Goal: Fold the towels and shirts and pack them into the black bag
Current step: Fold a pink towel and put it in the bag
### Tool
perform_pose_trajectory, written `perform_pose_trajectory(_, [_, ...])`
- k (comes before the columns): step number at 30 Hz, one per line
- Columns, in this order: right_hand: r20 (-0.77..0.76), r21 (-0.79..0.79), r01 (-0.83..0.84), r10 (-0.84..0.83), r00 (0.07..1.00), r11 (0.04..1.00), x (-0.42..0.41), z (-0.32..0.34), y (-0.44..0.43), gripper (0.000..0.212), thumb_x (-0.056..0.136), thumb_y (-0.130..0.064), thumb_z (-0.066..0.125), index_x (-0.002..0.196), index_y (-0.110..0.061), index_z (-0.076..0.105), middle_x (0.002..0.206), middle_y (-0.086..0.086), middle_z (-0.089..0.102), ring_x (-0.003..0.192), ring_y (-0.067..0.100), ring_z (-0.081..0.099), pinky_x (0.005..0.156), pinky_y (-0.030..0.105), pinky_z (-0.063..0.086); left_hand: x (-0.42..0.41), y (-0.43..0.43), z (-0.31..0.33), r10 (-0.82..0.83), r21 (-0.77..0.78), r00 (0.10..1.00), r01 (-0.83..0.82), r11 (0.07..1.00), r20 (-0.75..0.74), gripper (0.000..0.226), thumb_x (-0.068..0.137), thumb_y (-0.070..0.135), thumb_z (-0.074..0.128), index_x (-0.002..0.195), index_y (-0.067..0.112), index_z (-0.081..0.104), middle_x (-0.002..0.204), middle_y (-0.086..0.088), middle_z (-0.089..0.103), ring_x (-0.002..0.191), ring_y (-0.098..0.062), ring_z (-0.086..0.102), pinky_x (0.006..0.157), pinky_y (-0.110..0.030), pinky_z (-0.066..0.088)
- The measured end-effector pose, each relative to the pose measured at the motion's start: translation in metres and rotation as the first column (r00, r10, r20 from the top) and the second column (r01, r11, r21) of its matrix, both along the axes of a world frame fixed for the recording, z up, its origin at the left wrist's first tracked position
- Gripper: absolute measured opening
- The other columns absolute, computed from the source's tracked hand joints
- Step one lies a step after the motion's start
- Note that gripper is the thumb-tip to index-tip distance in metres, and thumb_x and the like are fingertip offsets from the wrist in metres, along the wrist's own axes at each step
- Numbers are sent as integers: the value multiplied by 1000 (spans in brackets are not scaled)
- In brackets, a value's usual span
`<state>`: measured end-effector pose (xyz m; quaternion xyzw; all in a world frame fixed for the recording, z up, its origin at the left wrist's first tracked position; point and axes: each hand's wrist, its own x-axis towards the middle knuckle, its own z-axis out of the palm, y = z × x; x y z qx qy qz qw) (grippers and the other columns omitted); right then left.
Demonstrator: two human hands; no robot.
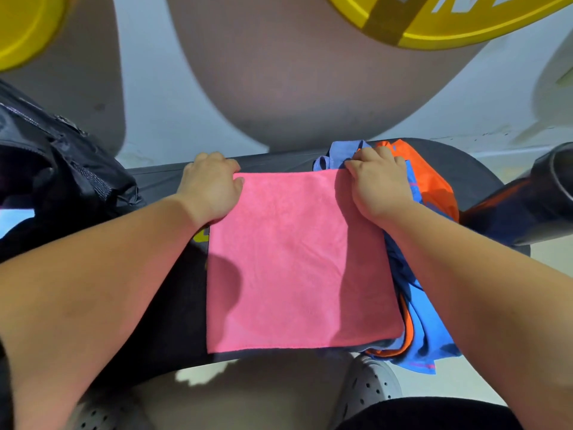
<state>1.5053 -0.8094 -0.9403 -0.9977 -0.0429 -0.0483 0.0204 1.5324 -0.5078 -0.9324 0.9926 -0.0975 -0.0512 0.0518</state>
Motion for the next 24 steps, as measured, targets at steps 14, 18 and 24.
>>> perform_pose_trajectory(14, [1,64,145,-145,989,987,14,-2,-5,22,84,-17,56,100,-22,71,91,1,68,99,32,46,82,40,31,18,13,-2,167,-211,975,-196,958,-146,26,81,35,75,79,20,53,84,0,59,87,-28,54,72,-34,43])
perform_pose_trajectory(18, [-56,192,181,-174,983,964,16,3,-8,31,86,-23,54,111,-32,70,98,0,70,108,33,49,86,39,32,19,15,-1,231,-353,955,-284,892,-184,24,77,14,76,73,19,53,71,4,55,74,-23,53,64,-31,40])
perform_pose_trajectory(24, [-130,445,224,-185,974,867,17,17,-13,41,76,-26,58,114,-30,72,106,-3,74,107,26,64,94,46,49,21,19,1,303,-576,918,-397,715,-258,28,75,-1,68,84,24,57,69,0,58,66,-21,55,67,-34,49])
